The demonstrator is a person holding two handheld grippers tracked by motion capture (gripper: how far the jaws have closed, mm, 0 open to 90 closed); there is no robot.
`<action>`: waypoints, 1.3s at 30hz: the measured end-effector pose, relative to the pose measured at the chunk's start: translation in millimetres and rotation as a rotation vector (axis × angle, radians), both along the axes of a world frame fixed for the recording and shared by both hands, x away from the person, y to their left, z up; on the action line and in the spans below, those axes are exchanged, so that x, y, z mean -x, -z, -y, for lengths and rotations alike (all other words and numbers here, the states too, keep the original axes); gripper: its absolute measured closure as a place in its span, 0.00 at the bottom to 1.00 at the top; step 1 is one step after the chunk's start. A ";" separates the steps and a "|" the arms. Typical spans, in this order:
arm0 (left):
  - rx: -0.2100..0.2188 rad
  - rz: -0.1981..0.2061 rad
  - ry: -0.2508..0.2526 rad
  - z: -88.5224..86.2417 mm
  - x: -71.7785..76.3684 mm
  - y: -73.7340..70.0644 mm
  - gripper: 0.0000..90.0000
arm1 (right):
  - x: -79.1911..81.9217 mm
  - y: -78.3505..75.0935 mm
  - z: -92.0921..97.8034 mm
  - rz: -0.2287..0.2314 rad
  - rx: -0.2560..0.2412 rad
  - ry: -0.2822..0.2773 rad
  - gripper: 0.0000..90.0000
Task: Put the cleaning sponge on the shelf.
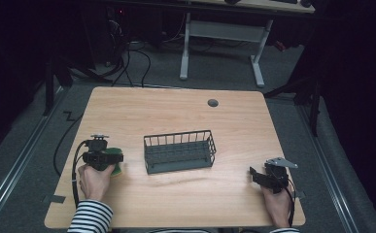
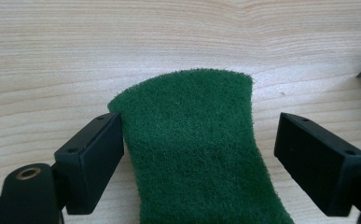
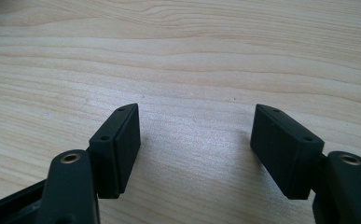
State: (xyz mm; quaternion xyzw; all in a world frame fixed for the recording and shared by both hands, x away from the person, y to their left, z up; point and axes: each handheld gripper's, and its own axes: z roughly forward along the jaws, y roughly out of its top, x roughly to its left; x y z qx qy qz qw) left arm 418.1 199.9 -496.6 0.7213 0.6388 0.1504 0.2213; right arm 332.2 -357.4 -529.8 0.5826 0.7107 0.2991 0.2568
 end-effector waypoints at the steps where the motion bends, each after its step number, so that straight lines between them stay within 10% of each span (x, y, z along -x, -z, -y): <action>1: -0.002 -0.002 -0.002 -0.4 0.1 0.3 0.17 | 0.0 0.0 -0.1 0.000 -0.001 0.000 0.37; 22: -0.005 -0.077 -0.025 0.7 -5.9 7.7 0.21 | 0.0 0.0 -0.1 0.000 -0.001 0.000 0.37; 39: -0.032 -0.046 0.019 4.2 -3.0 6.6 0.29 | 0.0 0.1 -0.2 0.001 -0.001 -0.002 0.36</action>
